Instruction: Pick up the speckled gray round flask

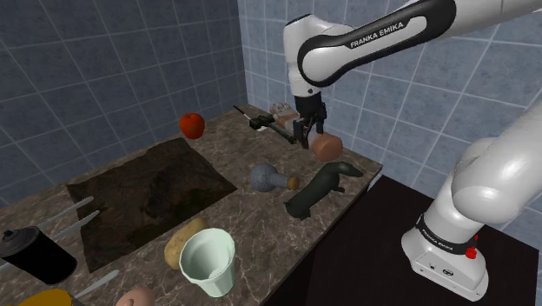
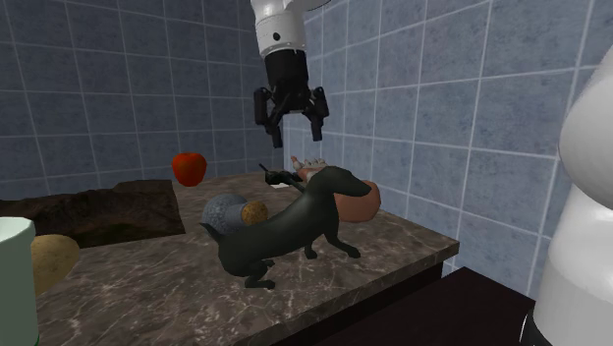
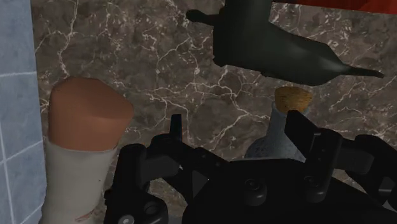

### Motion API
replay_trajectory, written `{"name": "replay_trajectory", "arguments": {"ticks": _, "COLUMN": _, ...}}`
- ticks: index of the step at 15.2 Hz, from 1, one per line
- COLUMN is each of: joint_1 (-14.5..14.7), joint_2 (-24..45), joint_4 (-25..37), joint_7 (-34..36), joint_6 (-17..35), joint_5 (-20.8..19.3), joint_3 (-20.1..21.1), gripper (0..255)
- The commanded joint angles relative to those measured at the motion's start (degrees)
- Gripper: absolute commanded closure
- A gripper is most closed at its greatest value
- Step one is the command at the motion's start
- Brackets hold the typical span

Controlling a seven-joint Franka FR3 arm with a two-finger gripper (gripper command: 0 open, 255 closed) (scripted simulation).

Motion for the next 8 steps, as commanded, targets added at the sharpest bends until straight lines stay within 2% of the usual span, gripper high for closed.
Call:
{"name": "replay_trajectory", "arguments": {"ticks": 1, "joint_1": 0.4, "joint_2": 4.3, "joint_4": 1.7, "joint_7": 1.1, "joint_6": 1.3, "joint_5": 0.5, "joint_3": 0.8, "gripper": 0}}
{"name": "replay_trajectory", "arguments": {"ticks": 8, "joint_1": 2.5, "joint_2": 20.4, "joint_4": 11.4, "joint_7": 5.2, "joint_6": 3.4, "joint_5": 1.2, "joint_3": 3.3, "gripper": 0}}
